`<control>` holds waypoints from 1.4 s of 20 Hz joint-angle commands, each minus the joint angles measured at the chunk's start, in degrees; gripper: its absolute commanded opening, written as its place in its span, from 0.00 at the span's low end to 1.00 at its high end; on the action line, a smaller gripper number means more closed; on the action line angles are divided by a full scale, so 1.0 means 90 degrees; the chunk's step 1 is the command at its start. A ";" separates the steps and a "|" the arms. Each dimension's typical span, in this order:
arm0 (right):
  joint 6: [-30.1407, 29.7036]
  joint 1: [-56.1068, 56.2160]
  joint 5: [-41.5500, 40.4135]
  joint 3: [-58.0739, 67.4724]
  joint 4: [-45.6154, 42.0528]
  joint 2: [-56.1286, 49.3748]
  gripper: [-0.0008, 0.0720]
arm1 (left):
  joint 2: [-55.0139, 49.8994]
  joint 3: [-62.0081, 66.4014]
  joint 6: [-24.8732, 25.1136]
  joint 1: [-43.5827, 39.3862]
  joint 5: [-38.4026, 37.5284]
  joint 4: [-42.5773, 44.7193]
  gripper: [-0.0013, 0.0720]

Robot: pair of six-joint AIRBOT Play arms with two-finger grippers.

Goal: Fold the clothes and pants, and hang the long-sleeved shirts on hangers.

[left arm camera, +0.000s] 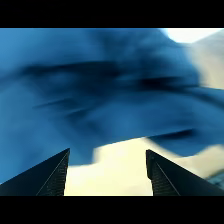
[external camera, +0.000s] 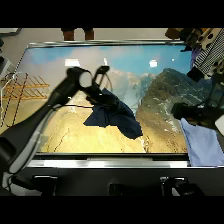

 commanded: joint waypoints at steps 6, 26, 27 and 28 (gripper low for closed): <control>-0.1613 -0.0352 0.0323 0.1039 0.1209 -0.2310 0.60 | 0.2922 -0.3713 -0.0032 0.1855 0.0333 0.0495 0.77; -0.4481 -0.1501 -0.1035 -0.2531 0.5850 -0.3342 0.86 | 0.4755 -0.6178 0.0039 0.3055 0.1251 -0.0085 0.77; -0.4238 -0.1314 -0.1258 -0.2531 0.5663 -0.3342 0.90 | 0.4755 -0.6176 -0.0041 0.3058 0.1246 -0.0087 0.77; -0.4172 -0.1188 -0.1450 -0.2531 0.5629 -0.3342 0.90 | 0.4755 -0.6176 -0.0163 0.3058 0.1229 -0.0090 0.77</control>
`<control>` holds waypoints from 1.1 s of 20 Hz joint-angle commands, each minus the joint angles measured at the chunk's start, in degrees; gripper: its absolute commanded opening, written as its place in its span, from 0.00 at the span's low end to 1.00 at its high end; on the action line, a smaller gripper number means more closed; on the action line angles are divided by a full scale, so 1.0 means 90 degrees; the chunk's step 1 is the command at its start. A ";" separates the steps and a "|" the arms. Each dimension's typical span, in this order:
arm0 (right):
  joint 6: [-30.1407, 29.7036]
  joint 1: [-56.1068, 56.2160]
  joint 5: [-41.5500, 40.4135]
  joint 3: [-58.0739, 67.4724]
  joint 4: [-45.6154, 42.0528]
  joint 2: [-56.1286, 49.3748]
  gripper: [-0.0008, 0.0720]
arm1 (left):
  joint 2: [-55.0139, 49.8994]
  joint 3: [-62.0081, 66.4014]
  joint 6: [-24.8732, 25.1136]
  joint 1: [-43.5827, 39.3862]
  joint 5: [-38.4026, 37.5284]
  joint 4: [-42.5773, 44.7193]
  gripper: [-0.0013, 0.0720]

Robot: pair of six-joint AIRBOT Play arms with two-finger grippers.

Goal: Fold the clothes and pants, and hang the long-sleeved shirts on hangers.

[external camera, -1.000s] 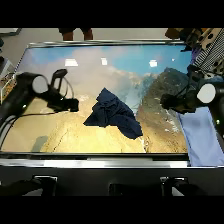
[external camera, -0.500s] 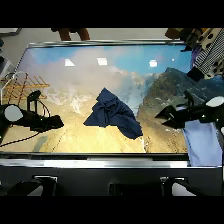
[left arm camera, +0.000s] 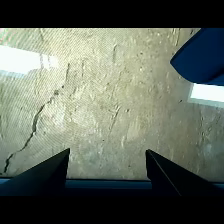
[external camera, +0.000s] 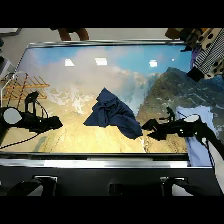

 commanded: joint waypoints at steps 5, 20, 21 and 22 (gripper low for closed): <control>0.0359 0.0549 -0.0886 -0.0078 0.0245 -0.0100 0.84 | -0.0146 -0.0015 -0.0425 0.0124 0.0272 -0.0131 0.77; 0.0238 0.0702 -0.0386 -0.0058 0.0520 0.0607 0.05 | -0.2538 -0.0012 0.2404 0.0163 0.1528 -0.3415 0.77; 0.0255 0.0702 -0.0287 -0.0058 0.0520 0.0653 0.05 | -0.2722 -0.0010 0.2594 0.0163 0.1603 -0.3670 0.77; 0.0296 0.0702 -0.0214 -0.0058 0.0520 0.0678 0.05 | -0.2878 -0.0007 0.2752 0.0163 0.1632 -0.3905 0.77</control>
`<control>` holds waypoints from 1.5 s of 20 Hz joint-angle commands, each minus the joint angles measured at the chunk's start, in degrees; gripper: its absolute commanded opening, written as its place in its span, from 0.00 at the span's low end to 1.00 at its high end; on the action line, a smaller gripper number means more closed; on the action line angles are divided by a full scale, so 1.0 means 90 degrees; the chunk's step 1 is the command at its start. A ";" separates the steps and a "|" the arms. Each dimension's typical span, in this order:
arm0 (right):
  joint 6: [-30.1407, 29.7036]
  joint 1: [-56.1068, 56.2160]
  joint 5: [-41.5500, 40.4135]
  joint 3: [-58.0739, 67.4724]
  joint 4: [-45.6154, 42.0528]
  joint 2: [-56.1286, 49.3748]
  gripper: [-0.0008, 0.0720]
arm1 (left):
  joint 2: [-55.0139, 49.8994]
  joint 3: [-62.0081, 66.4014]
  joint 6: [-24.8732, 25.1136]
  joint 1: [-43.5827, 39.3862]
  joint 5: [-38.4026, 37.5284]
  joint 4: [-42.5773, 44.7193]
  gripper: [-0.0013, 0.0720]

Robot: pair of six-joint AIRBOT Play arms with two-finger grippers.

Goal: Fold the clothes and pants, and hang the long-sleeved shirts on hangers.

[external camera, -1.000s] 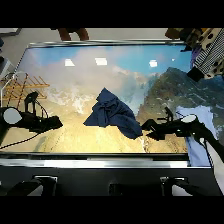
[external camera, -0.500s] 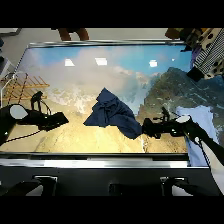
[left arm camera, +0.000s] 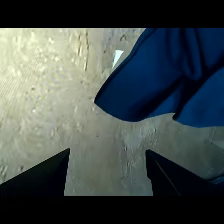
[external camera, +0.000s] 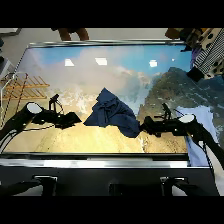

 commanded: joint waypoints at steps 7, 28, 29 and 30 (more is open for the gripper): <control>0.0117 0.0007 0.0384 0.0007 0.0019 0.0316 0.05 | -0.0984 0.0024 0.0794 -0.0002 0.0510 -0.1052 0.77; -0.0481 0.0007 0.0219 0.2086 -0.1311 0.1583 0.05 | -0.0027 0.2140 0.0634 0.0131 0.0228 -0.0498 0.03; -0.0483 0.0007 0.0236 0.2603 -0.1532 0.1666 0.05 | 0.0175 0.2562 0.0469 0.0279 0.0153 -0.0274 0.03; -0.0486 0.0007 0.0248 0.3072 -0.1647 0.1749 0.05 | 0.0403 0.3053 0.0306 0.0440 0.0053 -0.0066 0.03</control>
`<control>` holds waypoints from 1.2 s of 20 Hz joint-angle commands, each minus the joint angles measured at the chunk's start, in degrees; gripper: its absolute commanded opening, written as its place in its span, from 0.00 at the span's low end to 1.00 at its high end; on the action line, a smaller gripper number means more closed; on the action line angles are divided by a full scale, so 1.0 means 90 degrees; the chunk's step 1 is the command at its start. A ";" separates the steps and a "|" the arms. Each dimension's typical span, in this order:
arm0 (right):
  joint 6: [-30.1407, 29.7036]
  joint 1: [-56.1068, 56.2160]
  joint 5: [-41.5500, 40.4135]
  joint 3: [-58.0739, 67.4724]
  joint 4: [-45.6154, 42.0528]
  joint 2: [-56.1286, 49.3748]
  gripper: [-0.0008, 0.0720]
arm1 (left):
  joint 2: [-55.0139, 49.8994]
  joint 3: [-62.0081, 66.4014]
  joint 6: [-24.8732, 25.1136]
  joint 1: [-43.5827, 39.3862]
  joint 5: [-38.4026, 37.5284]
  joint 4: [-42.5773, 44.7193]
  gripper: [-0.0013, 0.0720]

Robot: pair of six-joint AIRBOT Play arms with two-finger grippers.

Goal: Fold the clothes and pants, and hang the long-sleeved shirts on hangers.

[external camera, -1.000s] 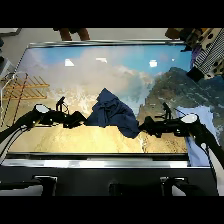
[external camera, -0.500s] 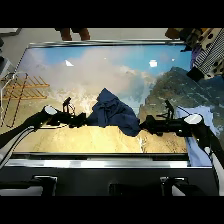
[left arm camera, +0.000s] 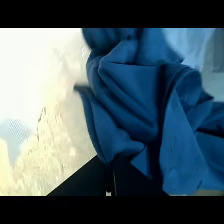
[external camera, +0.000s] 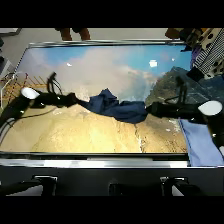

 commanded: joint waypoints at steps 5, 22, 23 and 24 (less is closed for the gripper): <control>-0.0119 0.0005 0.0340 0.3393 -0.0685 0.0714 0.05 | 0.1562 0.3449 -0.1069 0.0930 -0.0585 0.0928 0.03; 0.2569 0.0010 0.1450 0.5248 -0.1698 -0.0743 0.05 | 0.2069 0.3857 -0.2900 0.1095 -0.2718 0.2878 0.03; 0.2463 0.0010 0.1564 0.5248 -0.1418 -0.1372 0.05 | 0.1705 0.3633 -0.2851 0.1095 -0.2713 0.2890 0.03; 0.2297 0.0012 0.1588 0.5248 -0.1180 -0.1953 0.05 | 0.1316 0.3441 -0.2805 0.1095 -0.2705 0.2951 0.03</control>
